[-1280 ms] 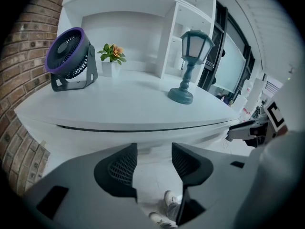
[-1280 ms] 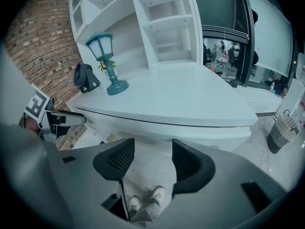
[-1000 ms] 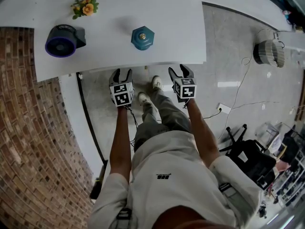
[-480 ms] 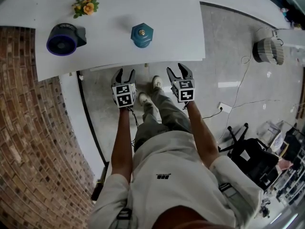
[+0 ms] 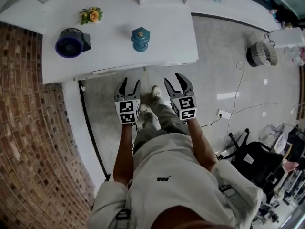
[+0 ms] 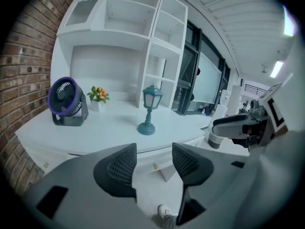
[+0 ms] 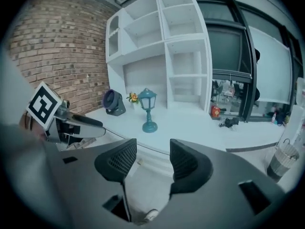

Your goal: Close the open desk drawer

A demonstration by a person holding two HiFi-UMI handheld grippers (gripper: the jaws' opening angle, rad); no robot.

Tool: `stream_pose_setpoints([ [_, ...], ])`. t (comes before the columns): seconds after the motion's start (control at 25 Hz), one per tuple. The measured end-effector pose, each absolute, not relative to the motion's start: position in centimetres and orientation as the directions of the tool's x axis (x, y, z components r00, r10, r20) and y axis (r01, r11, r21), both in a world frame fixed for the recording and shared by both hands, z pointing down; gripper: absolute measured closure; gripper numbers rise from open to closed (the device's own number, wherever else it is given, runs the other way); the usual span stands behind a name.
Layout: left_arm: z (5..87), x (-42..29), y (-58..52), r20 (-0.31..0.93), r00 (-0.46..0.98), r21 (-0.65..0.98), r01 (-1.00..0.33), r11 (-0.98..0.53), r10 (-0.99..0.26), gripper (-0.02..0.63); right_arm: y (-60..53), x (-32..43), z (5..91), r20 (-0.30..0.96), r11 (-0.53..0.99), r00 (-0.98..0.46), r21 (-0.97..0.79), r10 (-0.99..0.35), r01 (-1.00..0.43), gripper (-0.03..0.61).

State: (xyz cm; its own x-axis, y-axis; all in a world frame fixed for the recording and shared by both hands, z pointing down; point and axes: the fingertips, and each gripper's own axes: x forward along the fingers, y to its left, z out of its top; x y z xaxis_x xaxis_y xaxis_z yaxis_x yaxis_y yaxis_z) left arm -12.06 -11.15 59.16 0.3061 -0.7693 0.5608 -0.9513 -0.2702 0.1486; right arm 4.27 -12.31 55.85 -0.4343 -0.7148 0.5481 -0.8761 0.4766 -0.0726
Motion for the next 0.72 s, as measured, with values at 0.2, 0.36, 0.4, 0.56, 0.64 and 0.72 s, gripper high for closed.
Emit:
stream_pose_setpoints([
  [0.2,54.9,-11.6,-7.4,0.503,0.331,0.128,-0.942,-0.310,-0.798,0.368,-8.7,4.5,51.6,0.497,0.469,-0.437,-0.066,-0.750,-0.881,0.357],
  [0.36,52.7,-12.0,-3.9,0.479,0.334,0.127,-0.942,-0.312,-0.812,0.368,-5.2,4.1,48.9,0.470,0.476,-0.446,-0.062,-0.762,-0.877,0.357],
  [0.4,52.3,-12.1,-3.1,0.477,0.332,0.129,-0.942,-0.310,-0.814,0.368,-4.4,4.1,48.5,0.467,0.478,-0.446,-0.055,-0.764,-0.877,0.357],
  [0.56,51.2,-12.8,-1.1,0.462,0.323,0.134,-0.946,-0.295,-0.826,0.368,-2.5,3.7,47.2,0.445,0.488,-0.453,-0.040,-0.772,-0.872,0.357],
  [0.64,50.6,-13.6,-0.6,0.451,0.313,0.137,-0.950,-0.282,-0.836,0.368,-2.0,3.3,46.4,0.432,0.490,-0.456,-0.036,-0.778,-0.871,0.357],
  [0.72,49.9,-14.3,-0.4,0.435,0.303,0.136,-0.953,-0.271,-0.848,0.368,-1.7,3.1,45.8,0.421,0.492,-0.456,-0.026,-0.784,-0.870,0.357],
])
